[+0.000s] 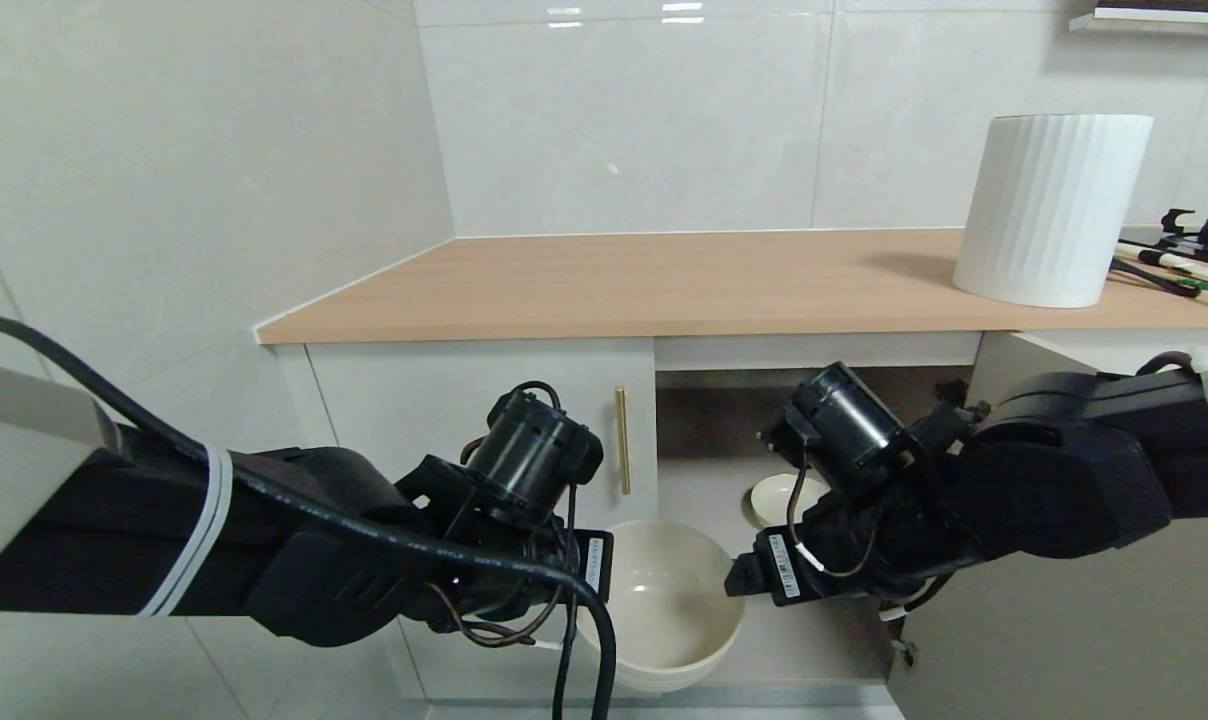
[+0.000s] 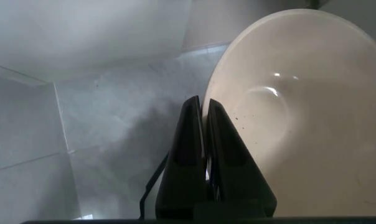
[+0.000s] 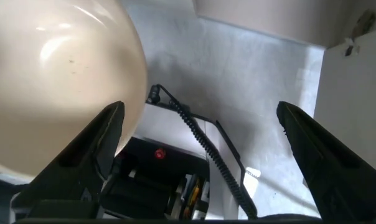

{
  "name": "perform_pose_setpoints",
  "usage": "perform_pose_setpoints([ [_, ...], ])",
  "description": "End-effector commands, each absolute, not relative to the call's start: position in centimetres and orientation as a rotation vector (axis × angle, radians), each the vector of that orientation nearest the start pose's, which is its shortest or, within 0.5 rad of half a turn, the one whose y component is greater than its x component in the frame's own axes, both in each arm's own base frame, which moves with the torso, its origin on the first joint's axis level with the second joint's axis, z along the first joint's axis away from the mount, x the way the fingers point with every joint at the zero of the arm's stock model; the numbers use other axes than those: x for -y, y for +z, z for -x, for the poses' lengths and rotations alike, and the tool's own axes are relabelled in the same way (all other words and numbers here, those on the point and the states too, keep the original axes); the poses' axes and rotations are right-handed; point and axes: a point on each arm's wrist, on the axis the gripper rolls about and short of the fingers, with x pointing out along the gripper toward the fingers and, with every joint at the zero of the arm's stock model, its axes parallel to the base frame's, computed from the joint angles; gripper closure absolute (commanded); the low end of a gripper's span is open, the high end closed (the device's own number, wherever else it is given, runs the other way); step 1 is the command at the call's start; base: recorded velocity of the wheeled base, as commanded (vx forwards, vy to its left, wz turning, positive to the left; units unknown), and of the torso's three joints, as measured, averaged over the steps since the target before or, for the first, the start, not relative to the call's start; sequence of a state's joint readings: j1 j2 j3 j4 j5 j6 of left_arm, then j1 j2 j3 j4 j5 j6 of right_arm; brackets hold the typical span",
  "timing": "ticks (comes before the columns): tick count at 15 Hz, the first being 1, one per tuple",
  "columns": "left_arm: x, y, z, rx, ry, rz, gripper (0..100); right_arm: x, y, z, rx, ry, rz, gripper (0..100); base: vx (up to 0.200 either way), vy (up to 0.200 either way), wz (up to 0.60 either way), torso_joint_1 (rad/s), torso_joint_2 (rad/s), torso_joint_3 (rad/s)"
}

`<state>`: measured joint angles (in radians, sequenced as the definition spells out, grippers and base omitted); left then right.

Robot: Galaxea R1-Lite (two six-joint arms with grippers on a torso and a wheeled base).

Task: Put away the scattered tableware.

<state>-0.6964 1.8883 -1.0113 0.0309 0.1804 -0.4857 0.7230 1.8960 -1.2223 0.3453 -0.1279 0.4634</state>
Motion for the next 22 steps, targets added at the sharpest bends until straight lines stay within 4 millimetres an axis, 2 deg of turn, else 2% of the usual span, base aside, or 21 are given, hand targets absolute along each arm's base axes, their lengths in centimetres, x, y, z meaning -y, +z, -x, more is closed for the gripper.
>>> perform_pose_setpoints([
  [1, 20.79, 12.09, -25.02, -0.909, -0.274, 0.059, 100, -22.34, 13.53, -25.62, -1.052, 0.302, 0.021, 0, 0.000, 0.000, 0.00, 0.000, 0.00, 0.000],
  [5, 20.84, 12.10, -24.93, -0.910, -0.277, 0.057, 100, -22.56, 13.39, -25.87, -1.035, 0.306, 0.007, 0, 0.000, 0.000, 0.00, 0.000, 0.00, 0.000],
  [6, 20.84, 12.10, -24.93, -0.910, -0.276, 0.059, 100, -22.61, 13.33, -25.93, -1.036, 0.305, 0.006, 100, 0.000, 0.000, 0.00, 0.000, 0.00, 0.000],
  [18, 20.83, 12.39, -24.84, -0.902, -0.278, 0.065, 100, -22.85, 13.24, -25.72, -1.039, 0.313, 0.012, 100, 0.000, 0.000, 0.00, 0.000, 0.00, 0.000],
  [19, 20.86, 12.39, -24.81, -0.902, -0.279, 0.064, 0, -22.86, 13.24, -25.73, -1.037, 0.313, 0.011, 100, 0.000, 0.000, 0.00, 0.000, 0.00, 0.000],
  [22, 20.83, 12.39, -24.84, -0.902, -0.277, 0.066, 0, -22.87, 13.19, -25.74, -1.039, 0.313, 0.012, 100, 0.000, 0.000, 0.00, 0.000, 0.00, 0.000],
])
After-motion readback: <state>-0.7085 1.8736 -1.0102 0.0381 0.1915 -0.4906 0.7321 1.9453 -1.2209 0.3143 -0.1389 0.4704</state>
